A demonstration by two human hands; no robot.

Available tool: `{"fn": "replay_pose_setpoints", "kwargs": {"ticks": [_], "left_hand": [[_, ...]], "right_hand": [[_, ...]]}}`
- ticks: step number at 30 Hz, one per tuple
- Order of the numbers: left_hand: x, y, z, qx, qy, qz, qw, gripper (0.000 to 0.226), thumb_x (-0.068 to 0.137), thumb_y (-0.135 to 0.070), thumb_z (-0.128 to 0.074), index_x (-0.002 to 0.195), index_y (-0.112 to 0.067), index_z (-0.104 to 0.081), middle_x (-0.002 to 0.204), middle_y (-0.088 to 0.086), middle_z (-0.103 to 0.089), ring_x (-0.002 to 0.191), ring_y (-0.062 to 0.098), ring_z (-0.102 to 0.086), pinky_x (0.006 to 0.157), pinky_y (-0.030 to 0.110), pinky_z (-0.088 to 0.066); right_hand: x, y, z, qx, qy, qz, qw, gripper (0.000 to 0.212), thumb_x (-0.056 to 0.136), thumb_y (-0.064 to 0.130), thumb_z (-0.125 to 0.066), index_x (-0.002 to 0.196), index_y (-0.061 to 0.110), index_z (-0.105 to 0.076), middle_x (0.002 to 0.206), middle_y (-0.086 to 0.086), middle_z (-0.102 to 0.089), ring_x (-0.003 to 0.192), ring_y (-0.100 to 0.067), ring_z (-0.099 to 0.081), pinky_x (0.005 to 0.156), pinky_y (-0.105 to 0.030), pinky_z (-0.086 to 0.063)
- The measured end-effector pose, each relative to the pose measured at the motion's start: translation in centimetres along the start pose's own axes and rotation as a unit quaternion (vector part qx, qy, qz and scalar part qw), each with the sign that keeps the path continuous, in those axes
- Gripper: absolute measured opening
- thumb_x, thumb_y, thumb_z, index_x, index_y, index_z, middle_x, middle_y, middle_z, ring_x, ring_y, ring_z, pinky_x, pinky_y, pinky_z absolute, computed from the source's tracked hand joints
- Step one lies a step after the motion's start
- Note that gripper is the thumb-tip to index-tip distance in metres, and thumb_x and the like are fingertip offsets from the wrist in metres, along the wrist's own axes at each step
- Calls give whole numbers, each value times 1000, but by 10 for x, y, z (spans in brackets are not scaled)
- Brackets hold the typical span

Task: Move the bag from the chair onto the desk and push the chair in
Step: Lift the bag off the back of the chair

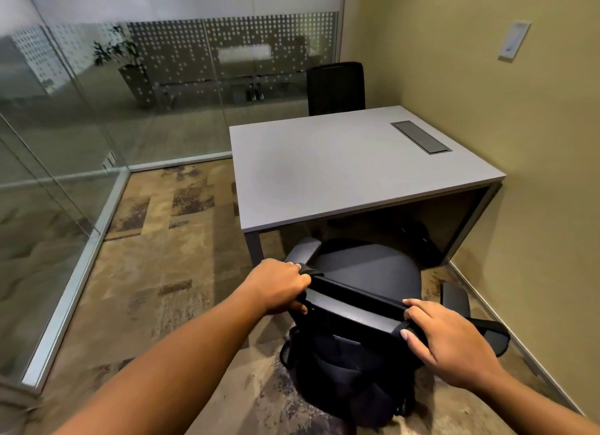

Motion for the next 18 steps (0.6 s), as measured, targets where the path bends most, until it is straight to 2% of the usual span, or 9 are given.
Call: {"fn": "replay_pose_setpoints", "kwargs": {"ticks": [4, 8, 11, 18], "left_hand": [[-11, 17, -6, -38, -13, 62, 997, 55, 81, -67, -53, 106, -19, -55, 120, 6, -61, 92, 29, -65, 55, 37, -45], [-27, 44, -10, -72, -20, 140, 987, 46, 82, -67, -53, 94, -22, -56, 94, 3, -67, 83, 28, -65, 56, 34, -46], [-42, 62, -21, -127, -11, 211, 969, 45, 82, -67, -55, 91, -23, -59, 86, 5, -66, 81, 28, -64, 58, 34, -46], [-61, 35, -44, -262, -7, 225, 938, 34, 83, -58, -61, 82, -24, -61, 78, -1, -66, 77, 22, -63, 59, 32, -45]], "right_hand": [[0, 1, 1, -12, 5, 11, 1000, 40, 91, 60, -32, 102, 32, -57, 126, 9, -61, 114, -13, -58, 87, -28, -48], [1, 1, 1, -29, 7, 15, 999, 41, 91, 61, -30, 98, 31, -56, 122, 8, -62, 110, -14, -60, 83, -29, -50], [2, 1, 2, -33, 1, 10, 999, 41, 91, 62, -29, 96, 30, -55, 119, 6, -64, 106, -16, -62, 78, -28, -50], [11, 16, -4, -70, 2, 9, 997, 43, 92, 60, -28, 100, 29, -57, 120, 4, -62, 104, -18, -61, 74, -30, -52]]}}
Point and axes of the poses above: each hand's wrist, its own x-axis towards the middle knuckle, its own z-axis out of the back of the hand, y = z × x, the point moved 8 cm from there along x, towards the middle knuckle
